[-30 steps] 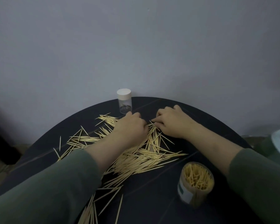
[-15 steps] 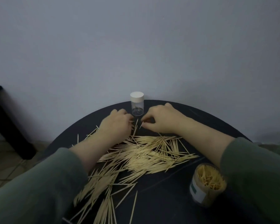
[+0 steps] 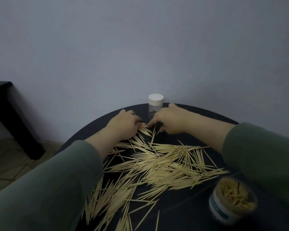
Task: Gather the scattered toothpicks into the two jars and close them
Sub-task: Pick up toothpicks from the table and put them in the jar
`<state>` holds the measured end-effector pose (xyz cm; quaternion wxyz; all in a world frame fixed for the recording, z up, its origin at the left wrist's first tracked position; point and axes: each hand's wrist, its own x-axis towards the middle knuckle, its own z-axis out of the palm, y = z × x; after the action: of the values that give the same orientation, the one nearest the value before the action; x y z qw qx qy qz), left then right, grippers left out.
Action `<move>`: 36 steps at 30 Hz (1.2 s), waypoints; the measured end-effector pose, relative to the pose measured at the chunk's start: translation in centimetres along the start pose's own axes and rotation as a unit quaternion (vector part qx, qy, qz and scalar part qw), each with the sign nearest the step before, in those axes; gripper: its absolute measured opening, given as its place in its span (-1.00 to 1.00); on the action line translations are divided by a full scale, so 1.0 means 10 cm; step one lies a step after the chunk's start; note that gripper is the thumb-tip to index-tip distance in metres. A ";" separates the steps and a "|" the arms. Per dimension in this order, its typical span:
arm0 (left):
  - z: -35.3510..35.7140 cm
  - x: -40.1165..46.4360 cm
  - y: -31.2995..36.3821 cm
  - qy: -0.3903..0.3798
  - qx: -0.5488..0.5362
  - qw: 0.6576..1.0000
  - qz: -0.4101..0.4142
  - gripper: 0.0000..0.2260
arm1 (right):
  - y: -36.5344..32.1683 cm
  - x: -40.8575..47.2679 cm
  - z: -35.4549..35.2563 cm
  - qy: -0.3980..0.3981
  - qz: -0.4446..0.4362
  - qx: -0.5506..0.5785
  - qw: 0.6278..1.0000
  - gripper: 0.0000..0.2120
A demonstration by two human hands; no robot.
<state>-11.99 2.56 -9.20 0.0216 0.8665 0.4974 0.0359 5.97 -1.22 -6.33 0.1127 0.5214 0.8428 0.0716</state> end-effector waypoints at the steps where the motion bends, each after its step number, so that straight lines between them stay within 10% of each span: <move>1: 0.00 -0.04 0.01 0.007 0.004 1.000 0.012 -0.65 | 0.03 -0.03 0.00 0.016 -0.004 0.005 1.000 -0.59; 17: -0.02 -0.80 0.51 0.057 -0.013 0.998 0.022 -0.73 | -0.08 -0.77 0.05 0.023 0.081 0.134 0.987 -0.83; 28: -0.14 -1.36 -0.09 0.051 -0.033 0.948 -0.311 -0.53 | -0.56 -0.40 -0.67 -0.058 0.056 0.137 0.987 -0.73; 36: 0.01 -1.32 -0.29 0.030 -0.076 0.954 -0.289 -0.50 | -1.17 0.26 -0.31 -0.051 0.232 0.078 0.968 -0.53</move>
<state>-21.10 -7.35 -10.09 0.0819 0.6802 0.7226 0.0919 -6.05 -4.07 -6.40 0.0948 0.7129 0.6949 0.0036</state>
